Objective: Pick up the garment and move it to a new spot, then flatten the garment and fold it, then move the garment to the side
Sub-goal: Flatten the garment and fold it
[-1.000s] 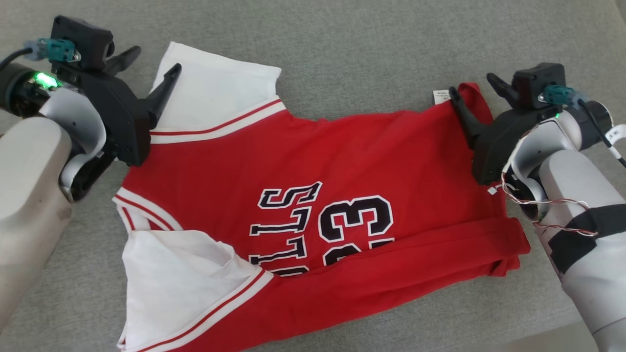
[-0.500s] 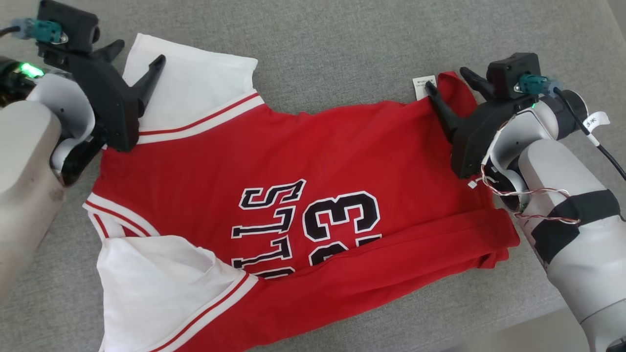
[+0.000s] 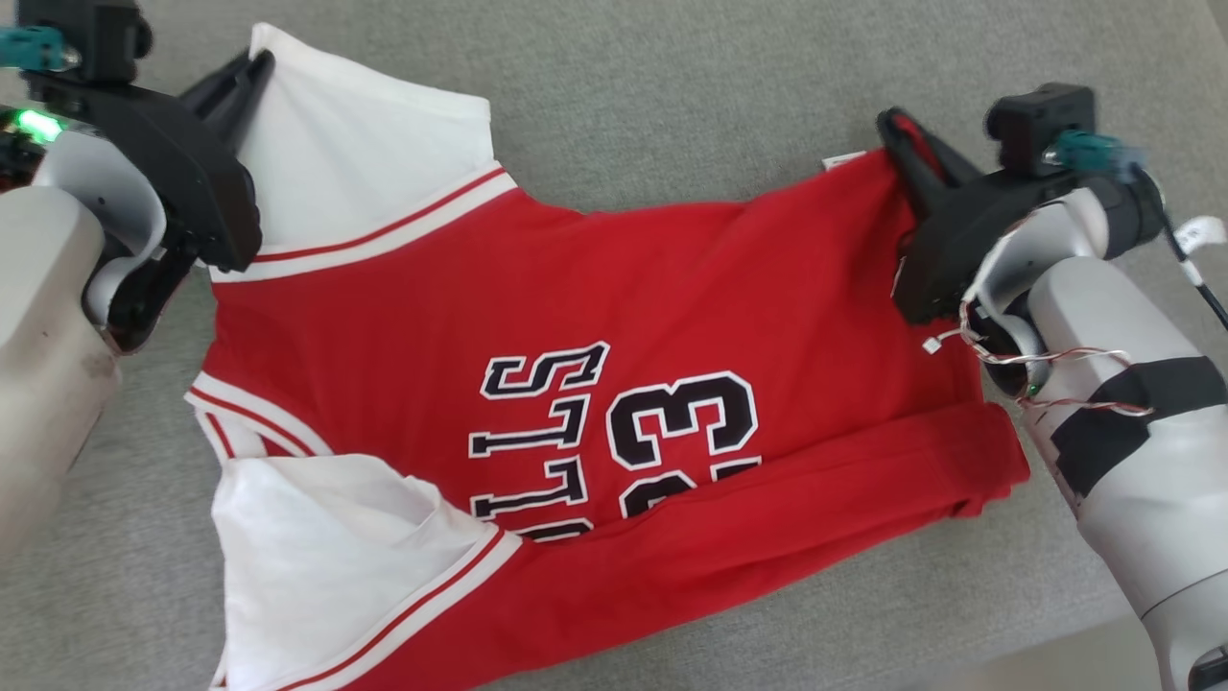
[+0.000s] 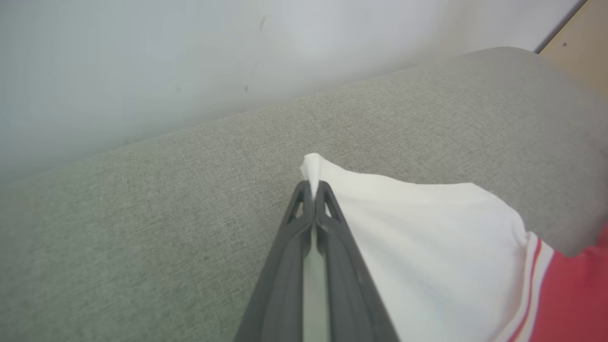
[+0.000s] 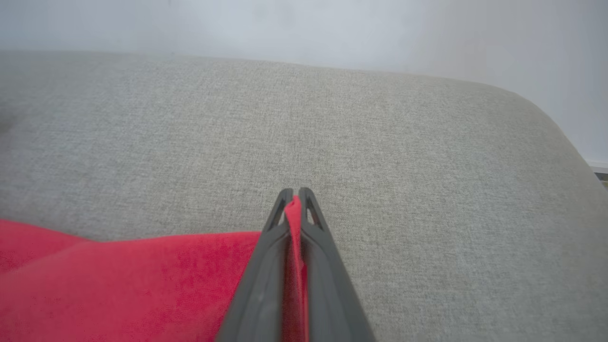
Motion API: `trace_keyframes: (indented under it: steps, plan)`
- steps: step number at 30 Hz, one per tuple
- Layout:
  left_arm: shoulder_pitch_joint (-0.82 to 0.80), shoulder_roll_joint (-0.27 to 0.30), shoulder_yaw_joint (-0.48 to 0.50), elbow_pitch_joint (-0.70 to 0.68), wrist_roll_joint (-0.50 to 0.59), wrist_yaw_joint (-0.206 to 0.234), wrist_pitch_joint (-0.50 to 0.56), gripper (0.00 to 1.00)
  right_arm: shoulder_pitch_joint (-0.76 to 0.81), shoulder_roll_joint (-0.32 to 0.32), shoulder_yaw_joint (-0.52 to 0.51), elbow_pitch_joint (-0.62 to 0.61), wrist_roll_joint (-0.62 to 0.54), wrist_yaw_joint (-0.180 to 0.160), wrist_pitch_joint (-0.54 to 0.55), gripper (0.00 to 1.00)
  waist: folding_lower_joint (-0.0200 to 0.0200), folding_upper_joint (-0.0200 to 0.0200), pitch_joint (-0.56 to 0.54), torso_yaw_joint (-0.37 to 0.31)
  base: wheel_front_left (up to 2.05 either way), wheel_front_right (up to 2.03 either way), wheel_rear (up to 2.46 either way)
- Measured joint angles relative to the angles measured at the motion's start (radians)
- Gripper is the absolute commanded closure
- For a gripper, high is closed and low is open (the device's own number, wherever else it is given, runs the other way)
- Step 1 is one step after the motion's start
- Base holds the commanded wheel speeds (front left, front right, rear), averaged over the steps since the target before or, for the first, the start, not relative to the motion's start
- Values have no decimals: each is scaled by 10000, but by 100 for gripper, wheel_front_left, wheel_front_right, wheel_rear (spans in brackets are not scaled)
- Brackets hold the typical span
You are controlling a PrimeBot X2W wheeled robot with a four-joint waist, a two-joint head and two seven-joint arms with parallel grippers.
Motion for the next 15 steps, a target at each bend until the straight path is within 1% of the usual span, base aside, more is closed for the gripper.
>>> trace_keyframes:
  steps: [5, 10, 12, 15]
  plan:
    - [-2, 102, 98, -309, -483, 0, -821, 100, 35, 17, -541, 261, 633, 0, -675, 100, -2, -1, -305, 304, 0, 0, 0]
    - [371, 121, -86, -1319, -713, 0, -1553, 100, 477, 77, -823, 535, 1294, 0, -1202, 100, -1, -1, -637, 685, 0, 0, 0]
    - [725, 242, -29, -1760, -807, 0, -1848, 100, 753, 52, -876, 593, 1505, 0, -1453, 100, -1, -1, -810, 813, 0, 0, 0]
    - [1417, 566, 178, -2694, -880, 4, -2100, 100, 1200, -40, -892, 537, 1781, 0, -1889, 100, -2, -1, -1091, 984, 0, 0, 0]
